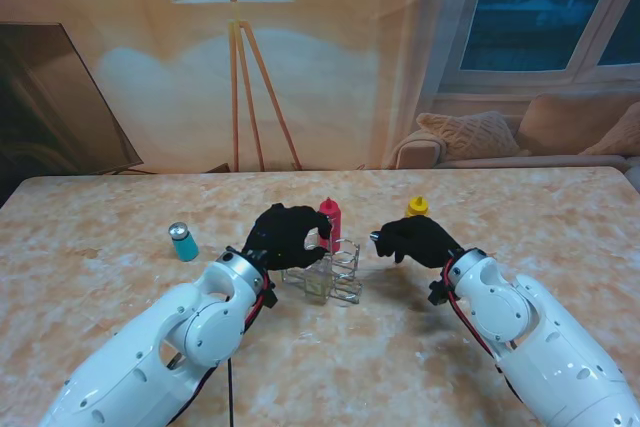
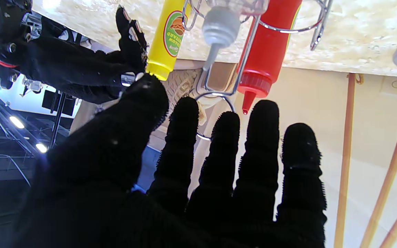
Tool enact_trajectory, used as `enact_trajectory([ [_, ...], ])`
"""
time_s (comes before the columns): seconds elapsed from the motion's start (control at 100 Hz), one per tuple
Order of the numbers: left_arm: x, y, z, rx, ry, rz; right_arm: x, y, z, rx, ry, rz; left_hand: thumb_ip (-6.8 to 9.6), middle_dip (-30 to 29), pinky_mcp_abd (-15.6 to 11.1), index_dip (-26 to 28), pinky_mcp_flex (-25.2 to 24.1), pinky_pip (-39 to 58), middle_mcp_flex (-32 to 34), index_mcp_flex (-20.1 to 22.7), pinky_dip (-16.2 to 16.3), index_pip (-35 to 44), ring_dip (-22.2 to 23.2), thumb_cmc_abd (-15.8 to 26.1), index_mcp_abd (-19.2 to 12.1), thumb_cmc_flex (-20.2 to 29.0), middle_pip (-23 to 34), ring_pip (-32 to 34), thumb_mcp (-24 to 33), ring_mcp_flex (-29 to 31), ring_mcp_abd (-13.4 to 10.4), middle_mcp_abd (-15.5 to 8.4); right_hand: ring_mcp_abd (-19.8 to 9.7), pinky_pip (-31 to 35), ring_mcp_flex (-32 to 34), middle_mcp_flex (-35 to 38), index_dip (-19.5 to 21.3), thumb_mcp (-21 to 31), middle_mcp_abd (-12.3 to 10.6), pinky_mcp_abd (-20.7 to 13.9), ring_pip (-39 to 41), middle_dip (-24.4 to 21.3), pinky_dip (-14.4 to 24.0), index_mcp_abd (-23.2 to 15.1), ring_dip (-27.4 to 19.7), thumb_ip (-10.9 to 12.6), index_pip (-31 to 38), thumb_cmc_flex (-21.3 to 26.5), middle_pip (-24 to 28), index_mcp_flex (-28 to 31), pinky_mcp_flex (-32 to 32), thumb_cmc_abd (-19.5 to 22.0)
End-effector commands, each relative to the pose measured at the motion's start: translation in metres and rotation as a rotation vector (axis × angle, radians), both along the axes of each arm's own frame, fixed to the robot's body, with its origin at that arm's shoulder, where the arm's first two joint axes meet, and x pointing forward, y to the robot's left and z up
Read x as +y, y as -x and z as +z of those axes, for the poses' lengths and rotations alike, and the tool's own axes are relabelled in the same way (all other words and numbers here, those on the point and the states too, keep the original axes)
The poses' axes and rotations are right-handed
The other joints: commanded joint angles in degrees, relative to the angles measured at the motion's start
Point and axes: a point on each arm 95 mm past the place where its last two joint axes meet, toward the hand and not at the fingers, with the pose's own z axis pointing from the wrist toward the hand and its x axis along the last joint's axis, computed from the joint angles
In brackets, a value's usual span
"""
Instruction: Place the seasoning bottles into the rack
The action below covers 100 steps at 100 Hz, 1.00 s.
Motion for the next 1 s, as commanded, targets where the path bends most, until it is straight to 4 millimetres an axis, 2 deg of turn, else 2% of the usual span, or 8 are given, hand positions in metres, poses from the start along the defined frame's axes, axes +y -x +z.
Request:
enact_trajectory([
  [0.0,0.003,0.002,0.003,-0.007,0.002,0.001,0.004,0.004,-0.005,0.016,0.003,0.015,0.71,-0.87,0.69,0.76,-1.02,-0.74,-2.33,-0.95,0.49,-1.37,-1.41,1.13,0.40,-0.89,-1.99,-1.11,-0.89,-1.21,0.73,0.82,-0.94,0.12,0.15,-0.03,-0.49,0.68,-0.91,0.25,0.27,1.28,0.99,-1.41,1.88,-0.79,0.42,-0.61,0.37,-0.14,-0.37,-0.25],
  [0.24,0.027,0.001,0.001,-0.030,-0.009,0.044,0.004,0.004,-0.005,0.016,0.002,0.014,0.74,-0.90,0.96,0.99,-1.04,-0.99,-1.74,-0.88,0.63,-2.00,-1.60,1.96,0.21,-0.58,-2.06,-1.32,-1.59,-0.98,0.80,0.70,-0.84,0.14,0.17,-0.02,-0.47,0.66,-0.93,0.35,0.27,1.28,1.01,-1.36,1.88,-0.79,0.42,-0.64,0.37,-0.14,-0.30,-0.18],
  [0.4,0.045,0.000,-0.010,0.021,0.006,0.088,0.004,0.004,-0.005,0.017,0.002,0.014,1.37,-0.88,1.13,1.05,-1.26,-1.41,-0.91,-0.98,0.79,-3.25,-1.52,4.33,0.40,1.99,-2.22,-1.29,-5.69,-0.63,1.37,0.67,-0.86,0.16,0.19,-0.03,-0.45,0.62,-0.86,0.30,0.29,1.28,1.02,-1.42,1.89,-0.79,0.42,-0.65,0.37,-0.13,-0.25,-0.19],
  [0.49,0.052,-0.001,-0.017,0.042,0.030,0.082,0.005,0.004,-0.005,0.019,0.003,0.016,4.22,0.52,0.97,1.46,-0.59,-0.78,0.76,-0.69,1.65,-3.64,-0.21,10.31,0.74,8.36,-0.83,0.39,-18.82,0.97,1.11,0.69,-0.94,0.15,0.15,0.00,-0.46,0.63,-0.93,0.25,0.25,1.29,1.01,-1.48,1.88,-0.79,0.40,-0.59,0.40,-0.16,-0.26,-0.20],
  [0.51,0.053,-0.001,-0.019,0.041,0.038,0.077,0.005,0.004,-0.005,0.020,0.004,0.016,4.58,0.70,0.77,1.49,-0.27,-0.48,1.09,-0.65,1.78,-3.39,0.04,11.12,0.81,9.32,-0.54,0.83,-20.30,1.47,0.96,0.84,-0.91,0.14,0.14,0.01,-0.46,0.60,-0.95,0.31,0.24,1.29,1.01,-1.48,1.87,-0.80,0.40,-0.64,0.40,-0.19,-0.27,-0.18],
  [0.53,0.054,-0.001,-0.020,0.041,0.046,0.075,0.005,0.003,-0.005,0.020,0.004,0.017,5.51,0.91,0.54,1.28,-0.08,-0.11,1.30,-0.71,2.02,-3.11,0.48,12.75,0.91,11.53,-0.15,1.35,-24.67,1.72,0.96,0.89,-0.91,0.12,0.14,-0.03,-0.45,0.60,-0.91,0.31,0.24,1.28,1.00,-1.50,1.87,-0.80,0.40,-0.62,0.38,-0.19,-0.30,-0.20],
  [0.55,0.055,0.000,-0.022,0.042,0.050,0.077,0.005,0.003,-0.005,0.021,0.004,0.017,5.74,0.99,0.51,1.23,-0.02,0.08,1.53,-0.68,2.13,-3.04,0.63,13.40,1.02,12.02,0.03,1.57,-25.78,1.89,1.07,0.86,-0.90,0.13,0.14,-0.04,-0.45,0.61,-0.97,0.31,0.23,1.28,1.01,-1.46,1.87,-0.79,0.41,-0.61,0.38,-0.17,-0.28,-0.16],
  [0.99,0.070,-0.002,-0.055,0.152,0.094,0.152,0.006,0.003,-0.005,0.024,0.004,0.018,6.21,1.88,1.01,1.22,1.73,3.41,4.76,1.47,4.06,-3.94,1.42,14.66,2.26,13.85,1.66,3.35,-26.94,3.68,2.30,1.52,-0.87,0.10,0.08,-0.01,-0.46,0.59,-0.87,0.20,0.23,1.28,1.01,-1.44,1.86,-0.77,0.39,-0.55,0.37,-0.16,-0.38,-0.15],
])
